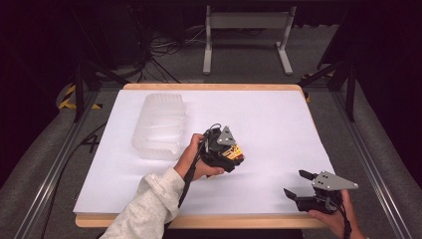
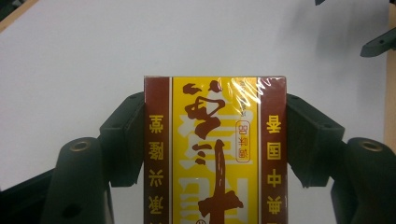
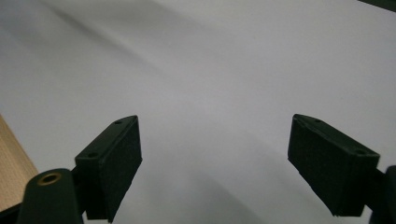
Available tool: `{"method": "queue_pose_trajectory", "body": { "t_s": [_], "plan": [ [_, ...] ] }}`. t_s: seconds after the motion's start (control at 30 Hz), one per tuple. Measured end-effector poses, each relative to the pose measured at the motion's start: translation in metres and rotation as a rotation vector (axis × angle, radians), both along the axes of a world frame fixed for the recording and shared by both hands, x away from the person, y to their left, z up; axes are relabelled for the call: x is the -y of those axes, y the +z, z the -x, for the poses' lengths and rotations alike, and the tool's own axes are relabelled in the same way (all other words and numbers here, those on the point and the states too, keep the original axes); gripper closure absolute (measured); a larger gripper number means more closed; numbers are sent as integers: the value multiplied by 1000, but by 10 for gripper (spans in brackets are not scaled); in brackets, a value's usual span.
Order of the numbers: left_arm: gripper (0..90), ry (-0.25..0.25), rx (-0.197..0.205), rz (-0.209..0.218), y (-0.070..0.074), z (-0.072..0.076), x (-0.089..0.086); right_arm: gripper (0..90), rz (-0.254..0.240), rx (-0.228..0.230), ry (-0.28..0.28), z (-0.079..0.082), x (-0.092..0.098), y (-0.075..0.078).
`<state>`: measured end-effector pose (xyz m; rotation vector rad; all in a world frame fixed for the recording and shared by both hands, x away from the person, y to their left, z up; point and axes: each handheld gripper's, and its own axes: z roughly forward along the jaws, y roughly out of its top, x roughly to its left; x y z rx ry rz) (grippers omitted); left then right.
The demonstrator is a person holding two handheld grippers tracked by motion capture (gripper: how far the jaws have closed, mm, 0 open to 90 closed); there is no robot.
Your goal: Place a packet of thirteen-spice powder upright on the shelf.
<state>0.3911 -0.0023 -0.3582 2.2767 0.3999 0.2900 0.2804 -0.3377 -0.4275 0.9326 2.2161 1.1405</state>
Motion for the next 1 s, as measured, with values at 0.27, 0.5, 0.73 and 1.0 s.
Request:
{"method": "queue_pose_trajectory", "body": {
  "t_s": [0.27,0.5,0.73,1.0],
  "plan": [
    [322,50,19,60,5,5,-27,180,15,3,2,-1,-2,-1],
    [322,94,52,152,12,10,-53,180,25,2,8,-1,-4,-2],
    [322,174,86,202,20,2,-76,180,34,9,15,-1,-4,-2],
    [322,305,91,322,26,-10,-119,179,46,12,19,-1,-6,-2]
  ]
}}
